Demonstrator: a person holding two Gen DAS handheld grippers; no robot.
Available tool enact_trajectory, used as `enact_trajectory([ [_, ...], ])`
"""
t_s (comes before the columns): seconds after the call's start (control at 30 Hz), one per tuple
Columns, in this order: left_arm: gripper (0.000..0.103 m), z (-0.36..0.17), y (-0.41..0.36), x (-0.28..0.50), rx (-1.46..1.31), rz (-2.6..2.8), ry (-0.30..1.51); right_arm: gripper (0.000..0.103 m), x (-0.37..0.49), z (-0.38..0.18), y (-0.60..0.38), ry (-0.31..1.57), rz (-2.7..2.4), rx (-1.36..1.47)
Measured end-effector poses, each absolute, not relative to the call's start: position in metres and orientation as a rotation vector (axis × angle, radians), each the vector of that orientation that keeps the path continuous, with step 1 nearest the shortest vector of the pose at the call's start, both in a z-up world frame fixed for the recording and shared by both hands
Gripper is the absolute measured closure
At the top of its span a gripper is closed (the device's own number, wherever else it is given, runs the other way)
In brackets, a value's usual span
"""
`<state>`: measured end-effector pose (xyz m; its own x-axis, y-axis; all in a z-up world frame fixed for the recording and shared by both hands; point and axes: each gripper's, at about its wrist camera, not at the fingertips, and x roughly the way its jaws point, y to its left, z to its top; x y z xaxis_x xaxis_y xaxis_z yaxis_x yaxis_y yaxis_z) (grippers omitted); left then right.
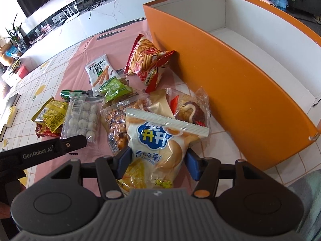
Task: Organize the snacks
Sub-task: 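Grasp the blue-labelled bread bag with the right gripper, then grasp the white yogurt-ball pack with the left gripper while right holds bread bag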
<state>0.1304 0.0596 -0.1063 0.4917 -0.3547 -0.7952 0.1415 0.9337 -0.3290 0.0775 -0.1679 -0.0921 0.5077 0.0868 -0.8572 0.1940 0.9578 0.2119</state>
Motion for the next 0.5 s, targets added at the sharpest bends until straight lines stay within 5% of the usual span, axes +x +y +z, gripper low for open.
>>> enact_trajectory([
  [0.2,0.068,-0.09,0.059,0.116,-0.222,-0.322,1.027,0.047,0.074,-0.092,-0.175,1.05,-0.062,0.317],
  [0.33,0.075,-0.08,0.056,0.102,-0.174,-0.357,1.098,0.047,0.069,-0.093,-0.179,1.069,-0.025,0.331],
  [0.4,0.087,-0.075,0.053,0.093,-0.134,-0.391,1.132,0.047,0.066,-0.094,-0.182,1.085,0.003,0.346],
  [0.5,0.087,-0.07,0.048,0.079,-0.077,-0.439,1.158,0.047,0.06,-0.096,-0.184,1.1,0.054,0.345],
])
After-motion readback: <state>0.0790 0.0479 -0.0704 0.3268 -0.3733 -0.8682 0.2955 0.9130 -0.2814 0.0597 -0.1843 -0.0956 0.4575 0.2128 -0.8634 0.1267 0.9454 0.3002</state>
